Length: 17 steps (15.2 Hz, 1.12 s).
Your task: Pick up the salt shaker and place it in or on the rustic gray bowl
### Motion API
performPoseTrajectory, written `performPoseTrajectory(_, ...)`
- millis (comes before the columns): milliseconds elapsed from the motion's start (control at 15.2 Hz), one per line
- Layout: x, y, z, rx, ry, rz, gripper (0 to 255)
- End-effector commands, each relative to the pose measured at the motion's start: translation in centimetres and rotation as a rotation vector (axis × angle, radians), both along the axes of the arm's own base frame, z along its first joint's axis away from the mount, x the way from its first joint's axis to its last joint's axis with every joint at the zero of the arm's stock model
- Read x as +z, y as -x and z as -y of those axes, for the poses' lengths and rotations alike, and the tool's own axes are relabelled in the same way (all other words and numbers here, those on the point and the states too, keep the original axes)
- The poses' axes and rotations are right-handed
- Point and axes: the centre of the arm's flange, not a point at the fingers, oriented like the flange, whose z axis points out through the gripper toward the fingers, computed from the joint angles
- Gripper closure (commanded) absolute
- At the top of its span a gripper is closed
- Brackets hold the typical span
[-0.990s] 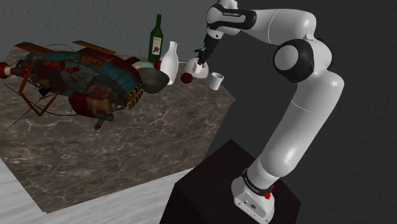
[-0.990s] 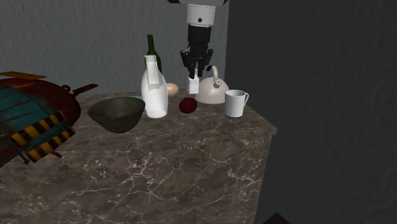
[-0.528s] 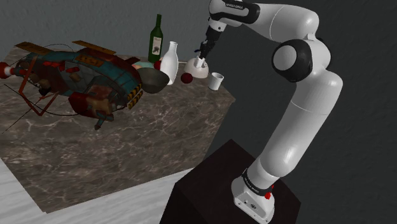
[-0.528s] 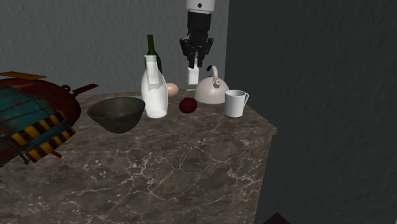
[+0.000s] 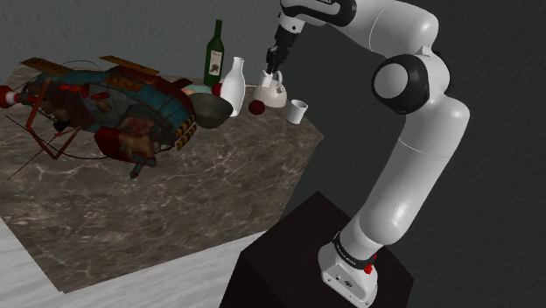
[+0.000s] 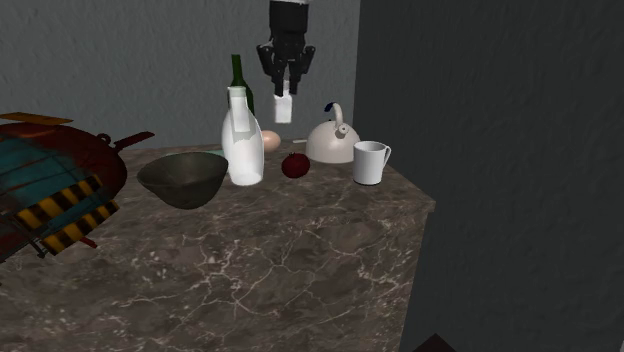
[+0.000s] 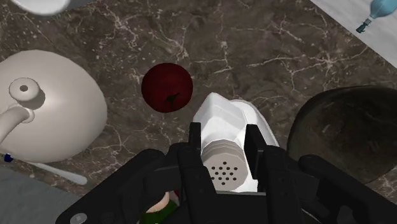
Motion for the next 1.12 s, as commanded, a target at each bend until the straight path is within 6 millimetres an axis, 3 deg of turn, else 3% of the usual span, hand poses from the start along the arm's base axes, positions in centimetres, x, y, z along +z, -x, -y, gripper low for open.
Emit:
performPoseTrajectory(0,0.1,-0.6,-2.8,-0.001,0.000,0.000,255)
performPoseTrajectory(1056,2.7,-5.6,-22.7,-0.001,0.000,0.000,255)
